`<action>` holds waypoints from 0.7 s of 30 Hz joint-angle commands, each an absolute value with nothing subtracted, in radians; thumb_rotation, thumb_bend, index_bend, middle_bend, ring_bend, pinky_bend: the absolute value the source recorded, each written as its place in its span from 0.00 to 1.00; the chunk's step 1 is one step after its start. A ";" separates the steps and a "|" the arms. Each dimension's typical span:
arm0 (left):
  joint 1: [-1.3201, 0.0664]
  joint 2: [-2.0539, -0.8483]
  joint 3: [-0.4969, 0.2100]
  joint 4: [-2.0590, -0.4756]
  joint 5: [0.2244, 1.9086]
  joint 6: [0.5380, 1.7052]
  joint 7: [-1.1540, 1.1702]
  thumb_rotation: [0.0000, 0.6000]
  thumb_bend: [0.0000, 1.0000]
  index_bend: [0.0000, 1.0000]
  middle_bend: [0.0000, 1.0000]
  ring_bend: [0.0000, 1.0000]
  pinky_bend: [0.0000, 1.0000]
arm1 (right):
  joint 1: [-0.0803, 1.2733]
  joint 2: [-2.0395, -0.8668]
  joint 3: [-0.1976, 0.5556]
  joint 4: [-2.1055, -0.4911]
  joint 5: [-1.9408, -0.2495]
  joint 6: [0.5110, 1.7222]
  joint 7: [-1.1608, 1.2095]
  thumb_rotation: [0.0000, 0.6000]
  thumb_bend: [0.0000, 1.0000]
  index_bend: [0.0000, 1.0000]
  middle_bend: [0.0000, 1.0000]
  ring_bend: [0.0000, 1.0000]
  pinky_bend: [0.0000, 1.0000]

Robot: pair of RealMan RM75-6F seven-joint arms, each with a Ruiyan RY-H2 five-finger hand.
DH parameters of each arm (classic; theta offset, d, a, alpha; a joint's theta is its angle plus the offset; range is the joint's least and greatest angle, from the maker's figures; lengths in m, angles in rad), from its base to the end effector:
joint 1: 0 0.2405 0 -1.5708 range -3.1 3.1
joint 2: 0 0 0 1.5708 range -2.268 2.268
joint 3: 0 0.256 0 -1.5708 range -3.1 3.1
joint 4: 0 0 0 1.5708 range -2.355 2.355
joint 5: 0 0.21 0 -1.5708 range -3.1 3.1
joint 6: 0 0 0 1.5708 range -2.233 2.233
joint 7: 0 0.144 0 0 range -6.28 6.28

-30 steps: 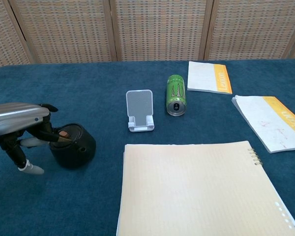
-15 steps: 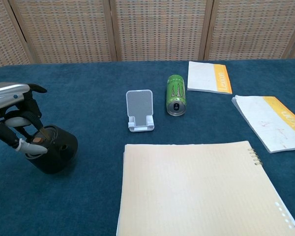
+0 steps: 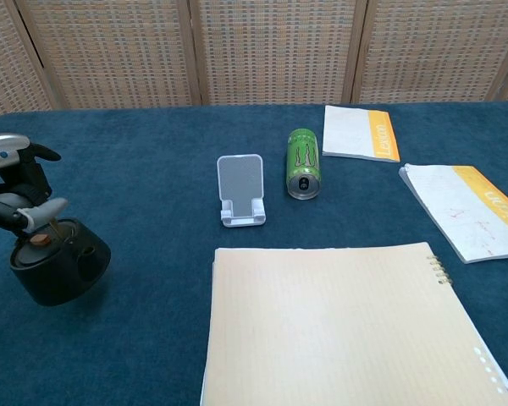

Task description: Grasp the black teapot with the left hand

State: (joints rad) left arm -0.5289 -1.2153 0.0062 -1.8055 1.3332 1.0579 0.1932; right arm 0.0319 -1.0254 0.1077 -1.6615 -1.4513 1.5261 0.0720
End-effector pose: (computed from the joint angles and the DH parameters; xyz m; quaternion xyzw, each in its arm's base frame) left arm -0.2013 0.2569 0.0538 -0.7479 -0.4175 -0.3457 0.3832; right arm -0.3153 -0.1755 0.2006 0.5448 -0.3891 0.4074 0.6211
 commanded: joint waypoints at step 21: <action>-0.522 -1.245 -0.014 -1.760 1.300 1.082 0.335 0.39 1.00 1.00 1.00 0.87 0.65 | 0.034 -1.028 0.108 -1.660 -1.450 1.521 0.068 1.00 0.00 0.00 0.00 0.00 0.00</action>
